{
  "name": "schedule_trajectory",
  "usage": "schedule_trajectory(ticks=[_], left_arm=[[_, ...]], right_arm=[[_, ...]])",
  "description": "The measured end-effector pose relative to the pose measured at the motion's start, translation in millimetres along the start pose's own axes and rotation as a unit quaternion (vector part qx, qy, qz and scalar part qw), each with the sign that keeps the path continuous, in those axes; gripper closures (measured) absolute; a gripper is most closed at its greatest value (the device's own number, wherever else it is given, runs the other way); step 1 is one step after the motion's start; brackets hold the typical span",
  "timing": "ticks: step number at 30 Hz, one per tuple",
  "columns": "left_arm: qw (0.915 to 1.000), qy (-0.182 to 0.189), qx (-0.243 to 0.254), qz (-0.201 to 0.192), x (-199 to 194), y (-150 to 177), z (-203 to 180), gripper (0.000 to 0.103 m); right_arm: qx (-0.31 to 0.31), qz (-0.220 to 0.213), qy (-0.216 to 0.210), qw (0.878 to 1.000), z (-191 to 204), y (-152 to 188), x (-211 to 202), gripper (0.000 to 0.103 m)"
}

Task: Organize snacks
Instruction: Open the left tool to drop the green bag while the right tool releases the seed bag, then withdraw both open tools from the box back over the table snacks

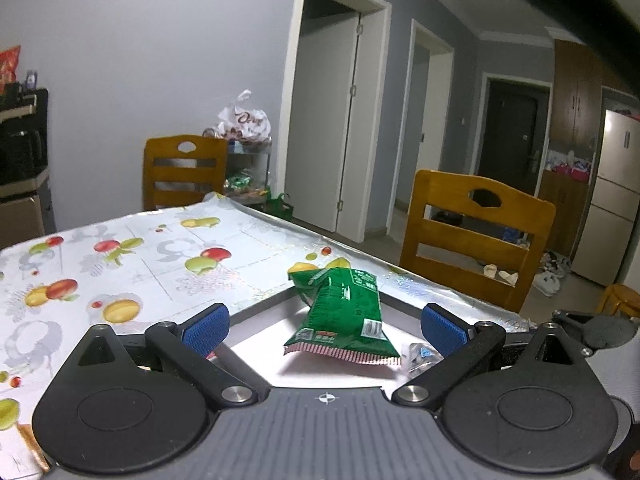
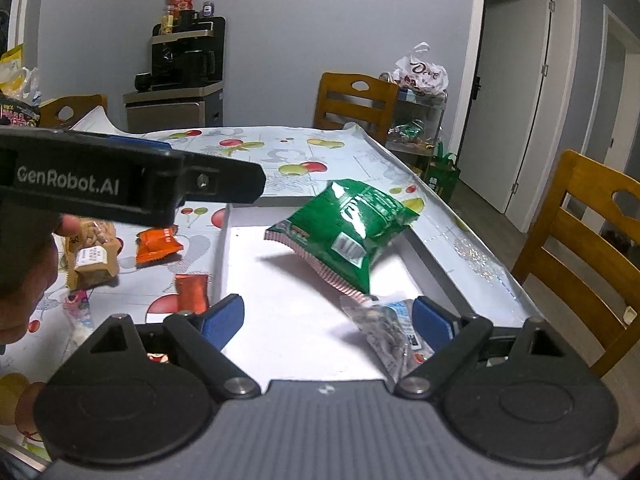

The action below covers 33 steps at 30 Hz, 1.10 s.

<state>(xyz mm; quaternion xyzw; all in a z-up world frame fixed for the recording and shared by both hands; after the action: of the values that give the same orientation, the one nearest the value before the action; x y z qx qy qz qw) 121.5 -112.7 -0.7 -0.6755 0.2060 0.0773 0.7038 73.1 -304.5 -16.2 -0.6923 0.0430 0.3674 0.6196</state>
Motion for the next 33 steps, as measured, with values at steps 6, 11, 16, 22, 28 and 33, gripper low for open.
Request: schedule_trajectory(ticks=[6, 11, 16, 22, 28, 33], left_arm=[[1.0, 0.006, 0.006, -0.005, -15, 6, 3, 0.0], [0.9999, 0.002, 0.01, -0.01, -27, 10, 9, 0.0], [0.9999, -0.002, 0.007, -0.011, -37, 12, 16, 0.0], [0.9999, 0.008, 0.002, -0.011, -48, 14, 21, 0.0], [1.0, 0.005, 0.003, -0.004, -51, 20, 27, 0.0], [0.9999, -0.001, -0.006, 0.009, -53, 27, 37, 0.0]], right_arm=[[-0.003, 0.003, -0.002, 1.0, 10, -3, 1, 0.011], [-0.008, 0.004, -0.006, 1.0, 18, -4, 1, 0.011], [-0.008, 0.007, -0.007, 1.0, 23, -4, 1, 0.011], [-0.005, 0.008, -0.007, 1.0, 26, -4, 1, 0.011], [0.009, 0.014, -0.009, 1.0, 25, -2, 1, 0.011], [0.015, 0.02, -0.009, 1.0, 24, 1, 2, 0.011]])
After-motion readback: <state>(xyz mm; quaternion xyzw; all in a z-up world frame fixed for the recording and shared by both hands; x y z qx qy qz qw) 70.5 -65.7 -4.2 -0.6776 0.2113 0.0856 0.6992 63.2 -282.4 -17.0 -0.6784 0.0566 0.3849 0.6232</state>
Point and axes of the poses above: each gripper's, at about its wrist camera, not at the fingertips, and x roughly the way its jaws point, z to its left, y to its underside, the point moved 5 cm from there along x, roughly the way its jaws point, and after that the axes turned 11 degrees about -y, right-handed, at the moved point
